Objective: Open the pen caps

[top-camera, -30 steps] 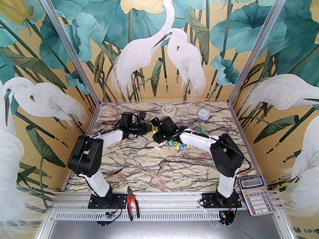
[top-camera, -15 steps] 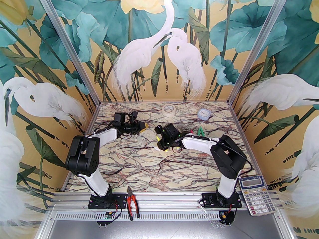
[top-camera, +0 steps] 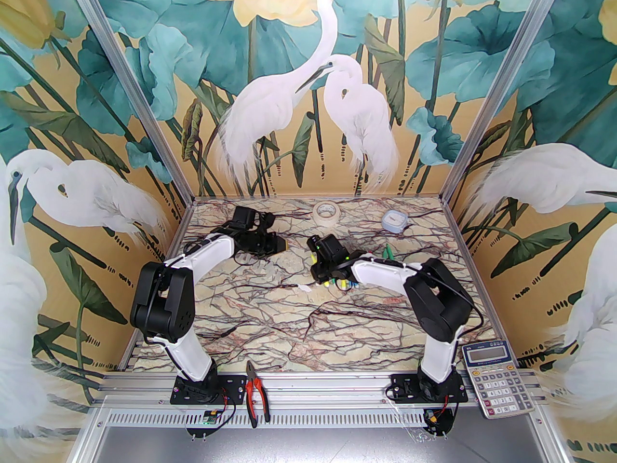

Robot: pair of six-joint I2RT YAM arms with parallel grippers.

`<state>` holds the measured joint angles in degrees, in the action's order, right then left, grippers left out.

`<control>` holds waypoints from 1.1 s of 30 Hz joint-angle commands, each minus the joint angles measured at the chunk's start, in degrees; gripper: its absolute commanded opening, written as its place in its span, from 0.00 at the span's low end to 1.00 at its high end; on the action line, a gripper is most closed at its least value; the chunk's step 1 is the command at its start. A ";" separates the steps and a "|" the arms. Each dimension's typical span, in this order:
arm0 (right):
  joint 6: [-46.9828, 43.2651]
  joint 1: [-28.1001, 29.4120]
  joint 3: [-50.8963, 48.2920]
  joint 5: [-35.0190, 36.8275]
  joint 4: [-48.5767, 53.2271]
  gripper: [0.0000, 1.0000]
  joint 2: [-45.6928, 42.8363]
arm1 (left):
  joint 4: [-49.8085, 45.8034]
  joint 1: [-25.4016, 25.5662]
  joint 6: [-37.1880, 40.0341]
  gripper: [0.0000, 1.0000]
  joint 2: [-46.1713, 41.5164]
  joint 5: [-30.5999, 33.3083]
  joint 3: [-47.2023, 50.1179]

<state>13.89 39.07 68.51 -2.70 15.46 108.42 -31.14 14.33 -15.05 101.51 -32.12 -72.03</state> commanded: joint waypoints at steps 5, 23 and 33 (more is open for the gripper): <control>2.53 -0.32 4.23 1.67 2.06 0.00 3.71 | -12.63 3.77 7.09 0.01 5.13 8.26 -3.57; 3.16 -0.39 7.46 3.23 5.85 0.07 8.36 | -13.36 6.56 6.49 0.15 11.49 12.96 -3.56; 3.16 -0.40 8.30 3.31 7.39 0.16 9.79 | -12.37 6.66 6.25 0.24 11.97 12.70 -3.49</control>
<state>16.32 38.54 75.66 0.03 21.32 116.57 -43.68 20.64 -8.99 112.44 -20.40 -74.54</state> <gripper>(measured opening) 0.172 0.239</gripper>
